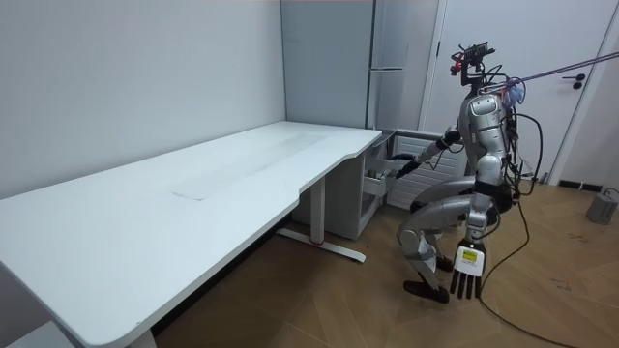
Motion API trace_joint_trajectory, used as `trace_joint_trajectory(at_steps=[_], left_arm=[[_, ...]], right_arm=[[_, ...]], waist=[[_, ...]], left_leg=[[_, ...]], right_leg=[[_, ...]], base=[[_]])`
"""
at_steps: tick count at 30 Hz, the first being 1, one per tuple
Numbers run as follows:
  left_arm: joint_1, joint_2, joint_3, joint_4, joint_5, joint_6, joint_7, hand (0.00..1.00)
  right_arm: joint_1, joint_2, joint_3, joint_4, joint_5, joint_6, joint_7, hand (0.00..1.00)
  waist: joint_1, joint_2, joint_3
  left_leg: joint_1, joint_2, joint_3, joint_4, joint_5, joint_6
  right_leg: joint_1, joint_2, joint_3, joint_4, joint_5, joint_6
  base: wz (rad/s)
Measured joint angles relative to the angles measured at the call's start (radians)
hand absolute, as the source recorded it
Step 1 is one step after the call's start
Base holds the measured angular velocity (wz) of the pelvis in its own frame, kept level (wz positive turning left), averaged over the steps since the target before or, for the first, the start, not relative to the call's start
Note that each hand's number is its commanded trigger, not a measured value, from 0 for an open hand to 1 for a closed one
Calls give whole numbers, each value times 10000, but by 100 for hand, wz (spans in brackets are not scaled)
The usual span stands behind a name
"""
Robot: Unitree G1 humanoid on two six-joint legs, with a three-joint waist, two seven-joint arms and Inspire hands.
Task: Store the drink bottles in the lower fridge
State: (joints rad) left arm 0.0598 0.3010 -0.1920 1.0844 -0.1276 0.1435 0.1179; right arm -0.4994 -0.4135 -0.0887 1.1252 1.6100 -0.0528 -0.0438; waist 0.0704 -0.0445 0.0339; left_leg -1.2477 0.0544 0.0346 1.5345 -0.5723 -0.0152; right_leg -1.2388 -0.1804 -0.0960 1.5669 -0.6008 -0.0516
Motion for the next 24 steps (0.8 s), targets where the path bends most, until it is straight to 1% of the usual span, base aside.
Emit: trace_joint_trajectory(at_steps=[3, 5, 7, 8, 10, 13, 15, 16, 17, 18, 19, 21, 24], left_arm=[[30, 7, 8, -159, 4, -30, -40, 0], [80, 33, 9, -204, -2, -109, -127, 0], [89, 94, 28, -191, -6, -207, -151, 0], [90, 163, 31, -194, -12, -223, -152, 0], [158, 230, 31, -207, 2, -221, -166, 0], [306, 236, 30, -206, 14, -217, -237, 0], [385, 237, 30, -224, 26, -213, -237, 0], [493, 238, 50, -343, 56, -204, -237, 0], [634, 236, 131, -520, 69, -207, -238, 0], [699, 236, 157, -616, 93, -208, -238, 0], [860, 236, 313, -861, 122, -216, -237, 0], [1016, 238, 369, -957, 122, -285, -200, 0], [1365, 240, 367, -1175, 127, -328, -181, 0]], right_arm=[[0, -156, 77, 0, -14, 5, -16, 0], [0, -217, 109, -1, 37, -36, -21, 0], [-1, -222, 227, -25, 177, -180, -105, 0], [-12, -221, 302, -32, 232, -265, -207, 0], [-119, -222, 366, -32, 243, -320, -384, 0], [-194, -248, 375, -32, 343, -403, -534, 0], [-197, -269, 371, -52, 367, -525, -646, 0], [-201, -284, 370, -221, 377, -628, -926, 0], [-203, -311, 357, -531, 426, -712, -1371, 0], [-204, -347, 352, -638, 454, -751, -1583, 0], [-206, -393, 351, -782, 519, -810, -1918, 0], [-300, -417, 351, -791, 516, -899, -2218, 0], [-314, -415, 368, -1363, 521, -1056, -3007, 0]], waist=[[23, -30, 3], [74, -46, 11], [141, -88, 20], [182, -145, 13], [190, -205, 21], [233, -186, 32], [373, -183, 34], [461, -187, 31], [469, -190, 28], [483, -190, 29], [490, -189, 28], [502, -175, 21], [563, -129, 5]], left_leg=[[-252, 11, -15, 1, 30, -50], [-400, 8, 20, 5, 105, 33], [-467, 2, 31, 2, 95, 51], [-502, 0, 47, -1, 92, 56], [-529, 3, 77, 0, 86, 69], [-507, 7, 90, 0, 78, 86], [-510, 8, 110, -1, 76, 88], [-525, -6, 114, -13, 76, 89], [-523, -157, 103, -60, 78, 85], [-523, -201, 87, -84, 79, 84], [-520, -335, 71, -138, 86, 70], [-510, -368, 95, -181, 94, 63], [-499, -328, 85, -190, 118, 102]], right_leg=[[-197, -113, -67, 3, 1, 1], [-332, -129, -73, 11, 6, 8], [-394, -127, -63, 8, 6, 10], [-454, -119, -31, 15, 8, 15], [-525, -119, 19, 30, 13, 25], [-539, -120, 98, 34, 43, 86], [-557, -124, 122, 33, 46, 92], [-560, -164, 129, 32, 46, 92], [-560, -302, 122, 32, 43, 96], [-560, -361, 119, 29, 43, 97], [-561, -498, 110, 27, 43, 97], [-559, -632, 83, 23, 43, 98], [-558, -637, 42, -8, 44, 97]], base=[[9], [0], [0], [0], [-2], [-1], [-6], [0], [5], [15], [15], [9], [-7]])
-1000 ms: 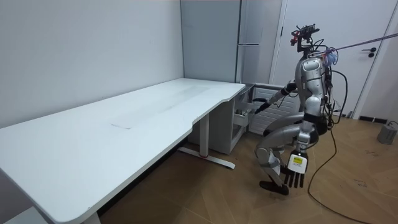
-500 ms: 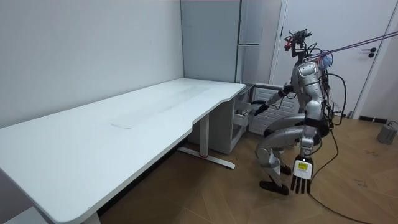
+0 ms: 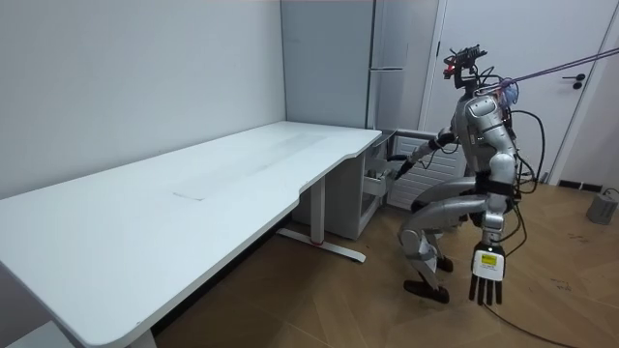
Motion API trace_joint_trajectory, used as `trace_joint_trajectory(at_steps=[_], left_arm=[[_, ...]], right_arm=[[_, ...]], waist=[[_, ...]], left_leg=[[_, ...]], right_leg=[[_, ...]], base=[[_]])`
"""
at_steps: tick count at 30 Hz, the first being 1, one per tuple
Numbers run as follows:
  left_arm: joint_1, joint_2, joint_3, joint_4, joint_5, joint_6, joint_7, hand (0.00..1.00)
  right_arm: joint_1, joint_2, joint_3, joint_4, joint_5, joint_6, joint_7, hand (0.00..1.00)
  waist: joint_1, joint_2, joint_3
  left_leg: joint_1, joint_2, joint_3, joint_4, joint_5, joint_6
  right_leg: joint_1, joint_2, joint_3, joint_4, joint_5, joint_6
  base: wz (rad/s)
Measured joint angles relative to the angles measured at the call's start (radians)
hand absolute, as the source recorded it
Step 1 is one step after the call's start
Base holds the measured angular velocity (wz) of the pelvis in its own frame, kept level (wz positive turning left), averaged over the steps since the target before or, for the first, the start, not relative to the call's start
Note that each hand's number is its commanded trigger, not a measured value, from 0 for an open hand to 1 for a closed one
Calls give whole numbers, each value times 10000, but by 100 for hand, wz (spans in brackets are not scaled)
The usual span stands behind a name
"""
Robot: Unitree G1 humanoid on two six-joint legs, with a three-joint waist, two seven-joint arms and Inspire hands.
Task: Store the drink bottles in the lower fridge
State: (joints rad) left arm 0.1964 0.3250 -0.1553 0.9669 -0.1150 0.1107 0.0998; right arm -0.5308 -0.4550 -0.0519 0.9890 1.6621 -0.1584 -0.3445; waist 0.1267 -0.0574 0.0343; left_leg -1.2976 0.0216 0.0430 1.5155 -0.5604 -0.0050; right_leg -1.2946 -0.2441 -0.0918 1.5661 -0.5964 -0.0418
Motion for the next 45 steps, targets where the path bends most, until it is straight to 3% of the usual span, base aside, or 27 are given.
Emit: trace_joint_trajectory(at_steps=[5, 11, 13, 19, 23, 32, 37, 40, 42, 45], left_arm=[[299, 48, 175, 9, -4, -228, 65, 0], [373, 128, 172, 237, -80, -486, 107, 0], [479, 130, 172, 234, -53, -540, 276, 0], [761, 142, 103, -175, -8, -753, 278, 0], [1038, 147, -136, -278, -9, -747, 275, 0], [1273, 163, -157, -434, -22, -770, 272, 0], [1272, 167, -243, -460, -13, -829, 272, 0], [1270, 191, -482, -643, -26, -716, 267, 0], [1296, 256, -693, -857, -23, -651, 258, 0], [1293, 370, -965, -956, -88, -561, 180, 0]], right_arm=[[-1, -4, -1, -1297, 94, -507, -804, 0], [-120, -4, -84, -2416, 192, -831, -1257, 0], [-96, 189, -58, -2863, 224, -943, -1358, 0], [-140, 258, 325, -3695, 185, -947, -1922, 0], [-295, 258, 468, -3825, 184, -1075, -1924, 0], [-295, 257, 620, -4072, 184, -1233, -1931, 0], [-294, 264, 624, -3976, 200, -1190, -1914, 0], [-293, 277, 643, -3610, 189, -977, -1564, 0], [-268, 278, 679, -3175, 160, -809, -1135, 0], [-115, 252, 867, -2158, -547, -217, -121, 0]], waist=[[166, 173, -3], [477, 326, -20], [391, 392, -11], [413, 534, -47], [431, 690, -41], [425, 704, -50], [418, 738, -33], [393, 748, -33], [344, 741, -29], [170, 713, -30]], left_leg=[[117, -40, -44, -102, 53, -78], [512, -45, -234, -394, 30, -184], [670, -9, -281, -460, 6, -231], [913, 14, -328, -637, 9, -308], [1024, -5, -294, -663, 34, -289], [1192, -3, -250, -736, 79, -300], [1405, 10, -260, -830, 86, -286], [1606, 8, -204, -1151, 195, -225], [1777, 25, -204, -1401, 285, -197], [2172, 98, -285, -1952, 484, -211]], right_leg=[[187, -357, -361, -70, -36, -88], [693, -247, -603, -308, -185, -290], [876, -213, -668, -388, -226, -322], [1119, -179, -703, -537, -219, -397], [1218, -328, -759, -528, -225, -421], [1384, -376, -760, -541, -256, -410], [1654, -378, -823, -668, -225, -451], [1848, -359, -826, -964, -149, -303], [2063, -336, -900, -1234, -97, -239], [2577, -197, -1121, -1867, 119, -216]], base=[[5], [7], [-4], [-2], [1], [1], [0], [2], [9], [10]])
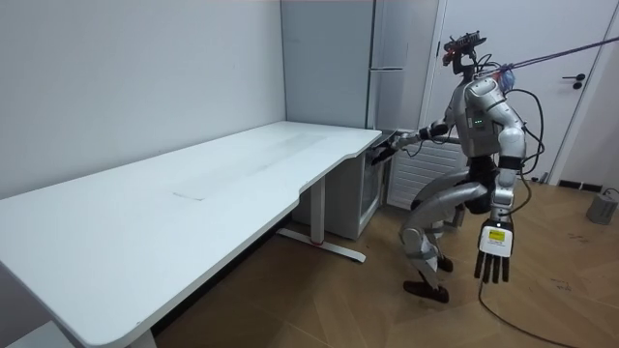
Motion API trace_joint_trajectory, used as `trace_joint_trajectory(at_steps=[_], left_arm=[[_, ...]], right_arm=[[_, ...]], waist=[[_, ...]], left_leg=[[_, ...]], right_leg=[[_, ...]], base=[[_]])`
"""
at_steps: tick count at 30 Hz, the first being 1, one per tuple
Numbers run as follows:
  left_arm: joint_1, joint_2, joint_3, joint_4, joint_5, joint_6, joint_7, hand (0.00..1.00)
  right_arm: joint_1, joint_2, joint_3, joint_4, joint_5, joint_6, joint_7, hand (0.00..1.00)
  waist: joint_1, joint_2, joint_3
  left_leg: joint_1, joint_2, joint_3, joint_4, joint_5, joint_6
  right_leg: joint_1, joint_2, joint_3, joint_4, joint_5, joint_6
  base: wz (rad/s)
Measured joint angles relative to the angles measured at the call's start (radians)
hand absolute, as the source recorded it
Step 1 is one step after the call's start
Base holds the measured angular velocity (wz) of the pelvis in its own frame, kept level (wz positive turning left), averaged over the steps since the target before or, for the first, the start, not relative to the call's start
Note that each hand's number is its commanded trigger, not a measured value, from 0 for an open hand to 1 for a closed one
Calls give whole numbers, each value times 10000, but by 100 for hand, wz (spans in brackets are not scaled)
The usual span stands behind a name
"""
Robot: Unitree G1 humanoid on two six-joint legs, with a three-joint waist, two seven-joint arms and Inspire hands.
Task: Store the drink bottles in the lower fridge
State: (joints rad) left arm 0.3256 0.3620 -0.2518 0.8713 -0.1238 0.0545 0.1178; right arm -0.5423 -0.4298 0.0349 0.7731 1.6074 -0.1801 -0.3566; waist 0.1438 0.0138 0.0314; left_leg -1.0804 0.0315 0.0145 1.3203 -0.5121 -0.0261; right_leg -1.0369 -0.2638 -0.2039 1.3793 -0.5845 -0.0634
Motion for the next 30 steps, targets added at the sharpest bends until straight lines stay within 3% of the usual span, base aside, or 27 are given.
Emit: trace_joint_trajectory(at_steps=[5, 8, 11, 15, 17, 20, 27, 30], left_arm=[[-123, 54, 108, 187, -339, 251, -223, 0], [-282, 53, 108, 650, -869, 286, -229, 0], [-436, 47, 195, 806, -1009, 376, -228, 0], [-988, -206, 489, 1410, -989, 411, -165, 0], [-1436, -455, 543, 1748, -991, 478, -105, 0], [-1737, -753, 559, 1893, -985, 505, 76, 0], [-1564, -1037, 1082, 2122, -710, 720, 218, 0], [-1249, -1102, 1531, 2145, -51, 846, 383, 0]], right_arm=[[1164, -156, 1176, 2748, -1773, 1107, 2187, 0], [1962, -134, 1594, 3993, -2163, 1769, 2767, 0], [2587, -109, 1533, 4583, -3058, 2059, 3038, 0], [2759, 473, 1311, 5177, -4508, 2049, 3125, 0], [3141, 955, 1400, 5346, -5640, 2265, 3271, 0], [3581, 1366, 1398, 5491, -7090, 2517, 3367, 0], [4741, 1531, 1478, 5528, -10933, 2701, 3355, 0], [5292, 1546, 1476, 5534, -12311, 2865, 3249, 0]], waist=[[37, -202, -7], [0, -342, -12], [-49, -380, -13], [-60, -343, -22], [-99, -340, -68], [-216, -358, -107], [-337, -476, -194], [-392, -608, -296]], left_leg=[[1418, 102, -65, -1645, 413, -45], [2221, 71, -89, -2617, 653, -13], [2926, 137, -103, -3390, 814, 16], [4049, 343, -52, -4323, 895, 15], [4928, 294, -40, -5287, 1138, 61], [5956, 199, 85, -6428, 1462, 140], [8141, 81, 320, -8240, 1766, 171], [9009, 89, 320, -8818, 1864, 126]], right_leg=[[1590, 349, -420, -1842, 498, 140], [2464, 456, -626, -2886, 793, 255], [3253, 646, -760, -3839, 1058, 367], [4392, 1112, -746, -5150, 1488, 494], [5301, 1238, -837, -6226, 1841, 624], [6274, 1312, -842, -7401, 2283, 760], [8225, 1500, -686, -9147, 2790, 959], [9129, 1631, -711, -9910, 2957, 1006]], base=[[2], [5], [0], [-21], [0], [-6], [-12], [-2]])
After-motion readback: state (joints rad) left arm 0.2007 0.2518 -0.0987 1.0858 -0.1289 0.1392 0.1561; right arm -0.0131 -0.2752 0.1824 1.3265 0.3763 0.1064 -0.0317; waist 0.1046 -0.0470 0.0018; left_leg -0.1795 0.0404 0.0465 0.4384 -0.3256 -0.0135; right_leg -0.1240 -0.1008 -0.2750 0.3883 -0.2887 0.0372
